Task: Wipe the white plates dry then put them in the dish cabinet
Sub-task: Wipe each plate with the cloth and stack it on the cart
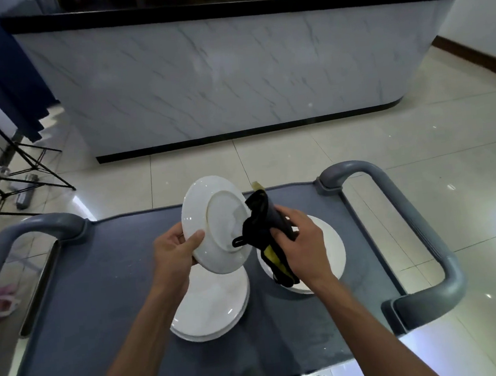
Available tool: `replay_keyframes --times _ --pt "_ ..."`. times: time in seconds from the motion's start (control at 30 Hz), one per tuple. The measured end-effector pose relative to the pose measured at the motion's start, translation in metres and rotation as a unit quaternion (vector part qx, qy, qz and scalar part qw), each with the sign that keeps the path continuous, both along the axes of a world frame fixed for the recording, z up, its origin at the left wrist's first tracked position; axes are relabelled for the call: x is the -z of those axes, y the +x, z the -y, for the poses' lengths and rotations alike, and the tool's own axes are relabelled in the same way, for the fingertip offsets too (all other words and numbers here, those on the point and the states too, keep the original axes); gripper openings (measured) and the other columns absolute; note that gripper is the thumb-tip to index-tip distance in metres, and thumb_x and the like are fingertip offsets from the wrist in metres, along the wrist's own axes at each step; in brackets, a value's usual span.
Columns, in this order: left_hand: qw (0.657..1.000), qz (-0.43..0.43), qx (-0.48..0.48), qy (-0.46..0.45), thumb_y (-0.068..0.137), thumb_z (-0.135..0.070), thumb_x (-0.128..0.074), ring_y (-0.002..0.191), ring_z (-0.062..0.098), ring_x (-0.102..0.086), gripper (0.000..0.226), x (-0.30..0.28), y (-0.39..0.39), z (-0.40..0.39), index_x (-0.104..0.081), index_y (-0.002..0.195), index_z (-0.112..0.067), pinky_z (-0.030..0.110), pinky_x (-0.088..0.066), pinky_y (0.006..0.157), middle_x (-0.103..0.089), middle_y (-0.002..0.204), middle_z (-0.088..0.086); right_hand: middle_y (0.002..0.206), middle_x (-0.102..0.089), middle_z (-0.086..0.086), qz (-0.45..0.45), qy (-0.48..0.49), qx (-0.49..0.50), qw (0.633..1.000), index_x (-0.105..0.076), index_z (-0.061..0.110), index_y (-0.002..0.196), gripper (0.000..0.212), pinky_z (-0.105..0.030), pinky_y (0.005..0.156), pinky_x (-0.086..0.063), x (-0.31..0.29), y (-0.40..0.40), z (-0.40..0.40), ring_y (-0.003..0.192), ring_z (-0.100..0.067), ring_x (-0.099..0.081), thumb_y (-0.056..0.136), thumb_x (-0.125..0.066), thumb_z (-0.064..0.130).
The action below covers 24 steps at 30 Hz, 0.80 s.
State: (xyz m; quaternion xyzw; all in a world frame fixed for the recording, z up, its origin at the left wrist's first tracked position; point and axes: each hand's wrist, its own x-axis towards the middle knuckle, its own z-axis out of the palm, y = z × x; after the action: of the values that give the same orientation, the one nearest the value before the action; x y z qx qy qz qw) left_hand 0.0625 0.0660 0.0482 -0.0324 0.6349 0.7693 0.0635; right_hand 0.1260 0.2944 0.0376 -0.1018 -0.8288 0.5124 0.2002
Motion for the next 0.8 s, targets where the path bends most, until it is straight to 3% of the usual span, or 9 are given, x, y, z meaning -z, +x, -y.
replay_keyframes --times 0.1,0.17,0.27,0.33,0.4,0.5,0.6,0.8 --pt "0.997 -0.046 0.011 -0.057 0.089 -0.003 -0.068 0.081 0.018 -0.071 0.026 -0.003 0.004 -0.026 -0.075 0.097 -0.027 0.035 -0.057 0.062 -0.077 0.09 0.0 0.109 -0.067 0.019 -0.005 -0.006 0.022 1.0 -0.065 0.037 0.121 0.039 -0.04 0.086 -0.056 -0.005 0.009 -0.033 0.103 -0.009 -0.065 0.089 -0.068 0.015" --pt "0.984 -0.101 0.014 -0.144 0.088 -0.012 -0.071 0.082 0.013 -0.071 0.028 -0.004 0.005 -0.045 -0.075 0.093 -0.039 0.03 -0.058 0.065 -0.076 0.09 -0.008 0.108 -0.067 0.018 -0.009 -0.01 0.035 0.999 -0.066 0.037 0.12 0.038 -0.041 0.086 -0.057 -0.008 0.016 -0.055 0.102 -0.009 -0.065 0.09 -0.069 0.014" --pt "0.926 -0.197 0.018 -0.32 0.089 -0.017 -0.071 0.08 0.012 -0.068 0.018 -0.003 0.009 -0.073 -0.072 0.1 -0.031 0.024 -0.055 0.062 -0.07 0.083 -0.017 0.11 -0.068 0.014 -0.014 -0.012 0.049 0.999 -0.067 0.034 0.122 0.039 -0.037 0.089 -0.056 -0.008 0.026 -0.083 0.102 -0.007 -0.064 0.09 -0.07 0.013" --pt "0.886 -0.234 0.029 -0.399 0.092 -0.016 -0.067 0.075 0.019 -0.066 0.012 0.0 0.013 -0.089 -0.07 0.102 -0.021 0.033 -0.057 0.061 -0.069 0.083 -0.006 0.111 -0.067 0.015 -0.017 -0.013 0.055 0.998 -0.066 0.035 0.124 0.04 -0.03 0.089 -0.055 -0.008 0.033 -0.096 0.103 -0.005 -0.064 0.09 -0.069 0.014" --pt "0.86 -0.262 0.053 -0.435 0.094 -0.013 -0.063 0.069 0.025 -0.063 0.013 0.004 0.019 -0.103 -0.069 0.104 -0.017 0.037 -0.057 0.059 -0.068 0.08 0.001 0.11 -0.066 0.019 -0.021 -0.014 0.057 0.998 -0.065 0.036 0.125 0.041 -0.022 0.087 -0.053 -0.008 0.041 -0.108 0.102 -0.003 -0.064 0.09 -0.069 0.015" --pt "0.819 -0.296 0.08 -0.485 0.093 -0.011 -0.062 0.058 0.028 -0.058 0.014 0.006 0.03 -0.122 -0.069 0.104 -0.017 0.031 -0.048 0.05 -0.065 0.069 0.001 0.109 -0.064 0.023 -0.025 -0.014 0.06 0.998 -0.064 0.038 0.124 0.04 -0.017 0.085 -0.052 -0.007 0.051 -0.123 0.103 -0.003 -0.063 0.091 -0.069 0.016" --pt "0.781 -0.315 0.079 -0.534 0.088 -0.005 -0.066 0.055 0.037 -0.057 0.016 0.01 0.042 -0.139 -0.069 0.097 -0.017 0.037 -0.049 0.05 -0.064 0.064 0.007 0.11 -0.063 0.026 -0.032 -0.005 0.068 0.997 -0.064 0.038 0.123 0.04 -0.013 0.085 -0.05 -0.004 0.061 -0.138 0.104 -0.001 -0.062 0.09 -0.07 0.015" --pt "0.707 -0.339 0.085 -0.615 0.065 0.01 -0.076 0.039 0.034 -0.05 0.038 0.017 0.06 -0.17 -0.073 0.092 -0.017 0.03 -0.04 0.038 -0.057 0.053 0.004 0.11 -0.065 0.023 -0.035 -0.017 0.086 0.996 -0.066 0.035 0.122 0.041 -0.021 0.085 -0.052 0.007 0.077 -0.164 0.105 -0.002 -0.062 0.088 -0.07 0.012"
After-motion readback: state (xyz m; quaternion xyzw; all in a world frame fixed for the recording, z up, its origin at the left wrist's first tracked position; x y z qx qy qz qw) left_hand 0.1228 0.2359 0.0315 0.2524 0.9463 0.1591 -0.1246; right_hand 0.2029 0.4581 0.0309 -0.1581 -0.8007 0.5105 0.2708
